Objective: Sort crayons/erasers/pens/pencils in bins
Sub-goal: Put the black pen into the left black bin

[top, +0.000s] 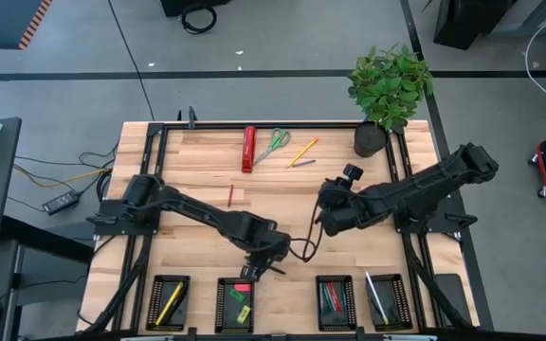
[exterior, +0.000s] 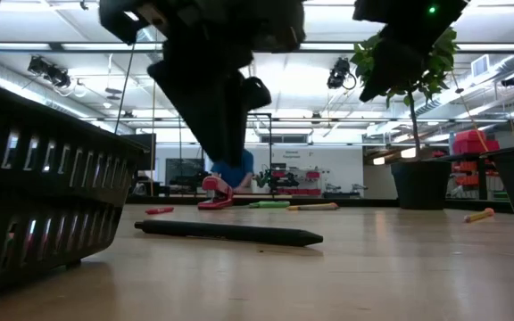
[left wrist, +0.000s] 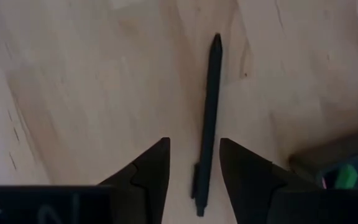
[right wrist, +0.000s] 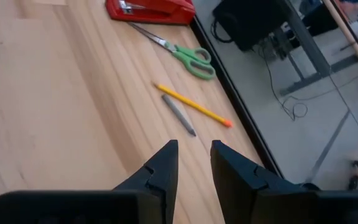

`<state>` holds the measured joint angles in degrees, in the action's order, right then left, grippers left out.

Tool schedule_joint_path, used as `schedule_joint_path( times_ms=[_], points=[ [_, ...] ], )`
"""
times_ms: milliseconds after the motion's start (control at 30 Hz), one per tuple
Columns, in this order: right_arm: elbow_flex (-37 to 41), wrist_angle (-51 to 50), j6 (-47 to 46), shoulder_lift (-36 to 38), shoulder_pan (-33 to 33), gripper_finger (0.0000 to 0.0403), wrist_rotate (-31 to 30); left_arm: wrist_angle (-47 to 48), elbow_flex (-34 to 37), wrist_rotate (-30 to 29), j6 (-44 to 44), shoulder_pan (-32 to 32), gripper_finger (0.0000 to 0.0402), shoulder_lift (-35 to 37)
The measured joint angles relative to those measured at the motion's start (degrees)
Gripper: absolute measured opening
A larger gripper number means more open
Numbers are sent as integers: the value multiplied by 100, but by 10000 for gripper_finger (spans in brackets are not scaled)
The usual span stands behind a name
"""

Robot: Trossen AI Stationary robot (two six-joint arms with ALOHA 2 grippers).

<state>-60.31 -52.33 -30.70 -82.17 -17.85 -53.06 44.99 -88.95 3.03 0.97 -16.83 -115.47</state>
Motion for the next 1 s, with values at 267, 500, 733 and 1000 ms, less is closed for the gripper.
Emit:
schedule_joint_path(
  times_ms=[267, 500, 733, 1000],
  points=[
    [0, 24, 295, 0, 235, 102, 0, 93, -155, -45, 59, -27, 144, -303],
    [0, -91, 339, 0, 216, 102, -2, 85, -157, -21, -75, -56, 144, -666],
    [0, -240, 301, 0, 27, 102, -7, 187, -262, -40, -360, -143, 140, -764],
    [0, -444, -18, 0, -74, 102, -17, 196, -447, -289, -641, -203, 138, -753]
  ],
)
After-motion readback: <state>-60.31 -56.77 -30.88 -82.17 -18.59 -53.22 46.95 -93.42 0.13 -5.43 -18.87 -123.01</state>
